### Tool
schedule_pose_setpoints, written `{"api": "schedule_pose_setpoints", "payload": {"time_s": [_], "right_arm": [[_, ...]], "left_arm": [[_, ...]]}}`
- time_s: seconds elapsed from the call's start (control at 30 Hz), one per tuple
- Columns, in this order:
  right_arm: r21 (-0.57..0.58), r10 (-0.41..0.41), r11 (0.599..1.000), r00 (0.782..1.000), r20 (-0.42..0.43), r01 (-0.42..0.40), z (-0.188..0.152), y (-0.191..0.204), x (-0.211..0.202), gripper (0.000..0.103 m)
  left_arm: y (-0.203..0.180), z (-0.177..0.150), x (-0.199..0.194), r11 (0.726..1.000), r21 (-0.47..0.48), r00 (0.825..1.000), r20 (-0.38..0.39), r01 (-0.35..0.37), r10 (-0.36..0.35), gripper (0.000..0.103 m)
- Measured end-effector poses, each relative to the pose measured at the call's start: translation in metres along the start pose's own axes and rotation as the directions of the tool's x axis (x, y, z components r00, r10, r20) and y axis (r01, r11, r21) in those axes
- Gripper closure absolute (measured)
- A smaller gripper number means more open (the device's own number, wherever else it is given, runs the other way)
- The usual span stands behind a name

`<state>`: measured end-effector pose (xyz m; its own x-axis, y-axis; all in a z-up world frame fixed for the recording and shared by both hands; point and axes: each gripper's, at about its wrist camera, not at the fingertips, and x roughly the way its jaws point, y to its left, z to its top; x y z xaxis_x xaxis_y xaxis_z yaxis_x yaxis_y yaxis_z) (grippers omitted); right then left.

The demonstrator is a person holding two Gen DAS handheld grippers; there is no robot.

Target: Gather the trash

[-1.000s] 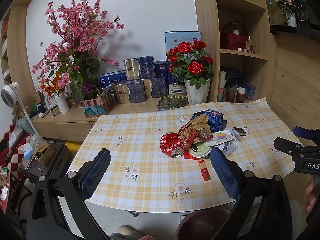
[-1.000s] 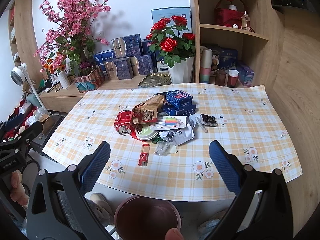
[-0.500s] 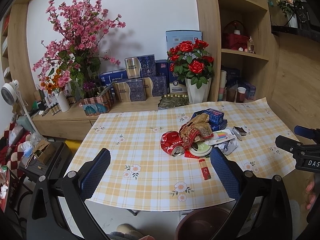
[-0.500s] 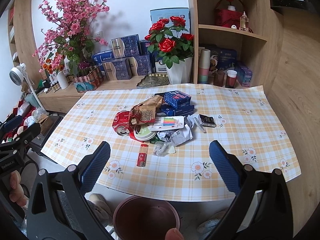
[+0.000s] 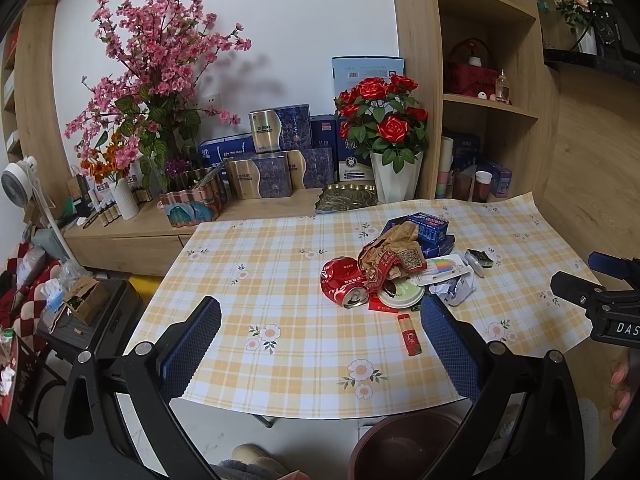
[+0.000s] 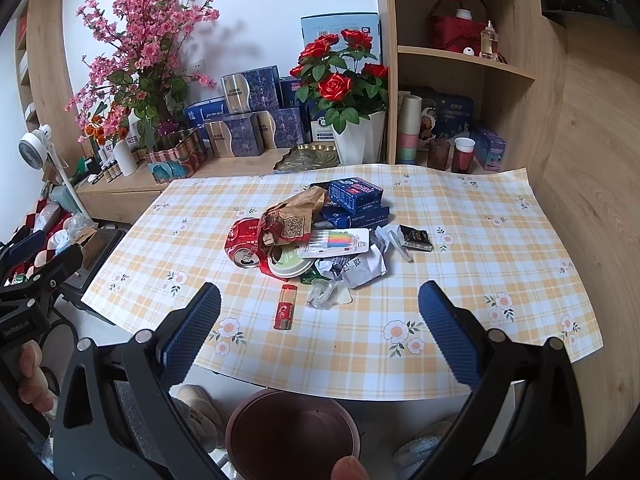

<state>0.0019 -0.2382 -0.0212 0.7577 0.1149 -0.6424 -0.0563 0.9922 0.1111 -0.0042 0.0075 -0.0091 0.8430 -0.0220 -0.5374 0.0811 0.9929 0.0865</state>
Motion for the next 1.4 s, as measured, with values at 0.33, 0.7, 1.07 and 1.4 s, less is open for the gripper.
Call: {"api": "schedule_pose_setpoints", "payload": {"time_s": [0.33, 0.7, 1.07, 1.4], "right_arm": [[0.002, -0.001, 1.000, 1.000, -0.005, 0.001, -0.001, -0.001, 0.001, 0.006], [0.032, 0.025, 0.999, 1.000, 0.014, -0.026, -0.012, -0.008, 0.012, 0.006], [0.024, 0.012, 1.000, 1.000, -0.015, -0.011, -0.022, -0.016, 0.036, 0.006], [0.018, -0.060, 0.998, 0.996, -0.070, 0.061, -0.026, -0.034, 0.081, 0.006]], "left_arm": [[0.002, 0.000, 0.003, 1.000, -0.013, 1.000, -0.009, -0.001, 0.001, 0.005], [0.025, -0.014, 0.021, 0.984, -0.102, 0.987, 0.086, 0.145, -0.137, 0.005], [0.031, -0.031, 0.060, 0.973, -0.133, 0.982, 0.007, 0.187, -0.188, 0.005], [0.018, -0.023, 0.118, 0.954, -0.158, 0.954, -0.118, 0.256, -0.275, 0.005]]}}
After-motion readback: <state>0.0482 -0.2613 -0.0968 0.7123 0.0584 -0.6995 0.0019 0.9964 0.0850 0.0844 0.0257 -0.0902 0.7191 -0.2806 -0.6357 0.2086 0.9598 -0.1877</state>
